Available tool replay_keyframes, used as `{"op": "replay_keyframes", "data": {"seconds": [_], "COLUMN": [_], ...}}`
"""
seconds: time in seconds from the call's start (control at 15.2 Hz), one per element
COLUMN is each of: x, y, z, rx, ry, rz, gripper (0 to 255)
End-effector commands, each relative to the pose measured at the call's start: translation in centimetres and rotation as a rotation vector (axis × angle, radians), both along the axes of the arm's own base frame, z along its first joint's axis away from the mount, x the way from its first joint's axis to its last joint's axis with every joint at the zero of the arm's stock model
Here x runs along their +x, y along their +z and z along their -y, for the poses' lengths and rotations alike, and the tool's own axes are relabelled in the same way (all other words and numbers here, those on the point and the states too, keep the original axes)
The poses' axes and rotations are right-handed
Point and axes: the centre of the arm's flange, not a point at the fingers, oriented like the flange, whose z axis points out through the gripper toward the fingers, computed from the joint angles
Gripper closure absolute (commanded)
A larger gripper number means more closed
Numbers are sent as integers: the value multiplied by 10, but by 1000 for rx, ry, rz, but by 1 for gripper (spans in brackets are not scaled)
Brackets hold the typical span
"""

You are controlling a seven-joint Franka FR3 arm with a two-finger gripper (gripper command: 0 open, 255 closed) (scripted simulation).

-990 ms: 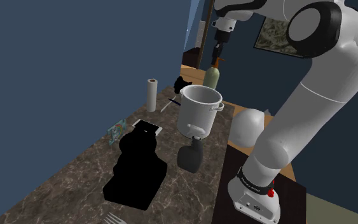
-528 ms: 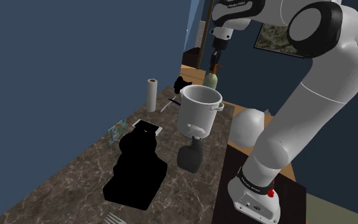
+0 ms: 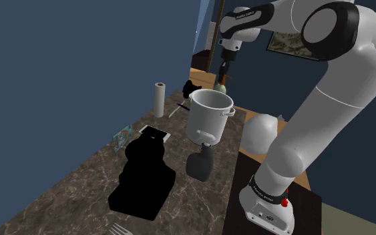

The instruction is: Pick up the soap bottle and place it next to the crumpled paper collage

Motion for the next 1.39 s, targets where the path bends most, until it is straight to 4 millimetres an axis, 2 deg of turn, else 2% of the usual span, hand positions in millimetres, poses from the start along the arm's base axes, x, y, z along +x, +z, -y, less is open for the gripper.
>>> {"op": "replay_keyframes", "data": {"seconds": [0.0,0.86,1.32], "x": [0,0,0], "y": [-10,-79,-81], "z": [1,1,1], "rx": [0,0,0], "ry": [0,0,0], "rz": [1,1,1], "gripper": [255,255,255]}}
